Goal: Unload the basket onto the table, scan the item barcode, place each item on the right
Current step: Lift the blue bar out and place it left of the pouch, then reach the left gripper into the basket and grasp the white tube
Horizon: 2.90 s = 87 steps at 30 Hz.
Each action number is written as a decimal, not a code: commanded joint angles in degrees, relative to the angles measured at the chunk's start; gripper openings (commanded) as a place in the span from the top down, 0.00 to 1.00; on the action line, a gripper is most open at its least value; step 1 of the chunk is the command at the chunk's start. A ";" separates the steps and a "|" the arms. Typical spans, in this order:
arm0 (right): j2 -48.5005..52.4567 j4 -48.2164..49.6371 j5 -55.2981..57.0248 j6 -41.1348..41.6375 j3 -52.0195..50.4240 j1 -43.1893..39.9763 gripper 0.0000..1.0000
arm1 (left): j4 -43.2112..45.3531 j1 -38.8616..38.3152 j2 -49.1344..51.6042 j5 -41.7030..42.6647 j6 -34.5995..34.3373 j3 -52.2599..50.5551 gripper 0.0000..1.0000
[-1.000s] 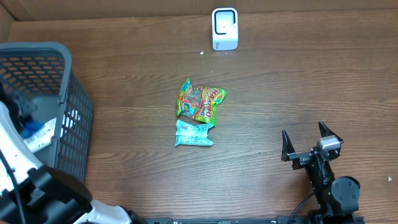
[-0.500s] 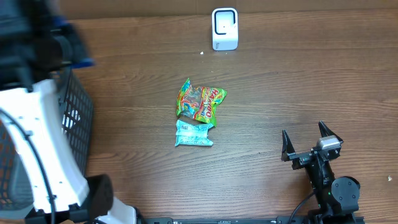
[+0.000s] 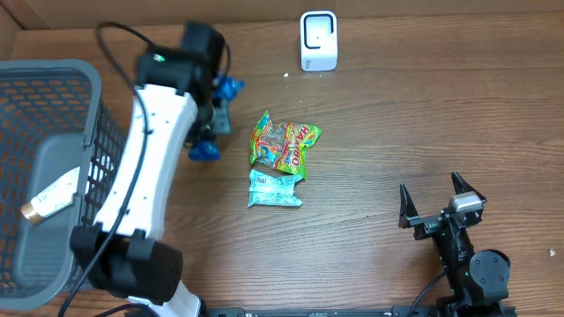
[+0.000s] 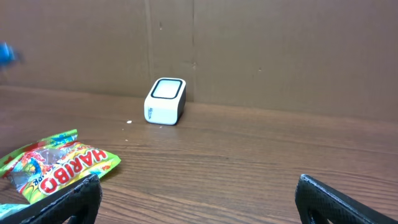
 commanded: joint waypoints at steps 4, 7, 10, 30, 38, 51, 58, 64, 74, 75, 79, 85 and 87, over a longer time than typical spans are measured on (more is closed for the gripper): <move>-0.57 0.28 0.35 -0.04 -0.61 0.37 0.00 | 12.76 -0.46 -0.28 -2.21 1.01 -18.56 0.96; -0.57 0.28 0.35 -0.04 -0.61 0.37 0.00 | 17.27 -0.46 -0.28 -2.23 2.54 -23.56 0.96; -0.57 0.28 0.35 -0.04 -0.61 0.37 0.00 | 21.22 -0.46 -0.28 -1.68 2.75 -27.19 0.90; -0.57 0.28 0.35 -0.04 -0.61 0.37 0.00 | 2.82 1.33 -0.42 -1.11 5.90 12.48 0.44; -0.57 0.28 0.35 -0.04 -0.61 0.37 0.00 | -9.66 9.53 -0.42 -4.13 5.53 40.59 0.32; -0.57 0.28 0.35 -0.04 -0.61 0.37 0.00 | -10.82 48.65 -2.12 11.23 -2.19 33.57 0.07; -0.57 0.28 0.35 -0.02 -0.61 0.37 0.00 | -6.47 53.72 -2.12 4.35 -15.45 13.53 0.03; -0.57 0.28 0.35 -0.02 -0.61 0.37 0.00 | 5.95 53.68 -2.12 3.93 -25.64 -1.70 0.00; -0.57 0.28 0.35 -0.02 -0.61 0.37 0.00 | 32.39 52.74 -2.12 4.96 -32.59 -22.62 0.00; -0.57 0.28 0.35 -0.04 -0.61 0.37 0.00 | 34.45 52.74 -2.12 4.96 -33.03 -24.26 0.00; -0.57 0.28 0.35 -0.02 -0.61 0.37 0.00 | 42.36 52.74 -2.10 4.72 -33.18 -30.71 0.00; -0.57 0.28 0.35 -0.04 -0.61 0.37 0.00 | 55.32 52.74 -2.10 4.66 -33.14 -39.54 0.00; -0.57 0.28 0.35 -0.04 -0.61 0.37 0.00 | 58.42 52.74 -2.10 4.68 -33.11 -41.33 0.00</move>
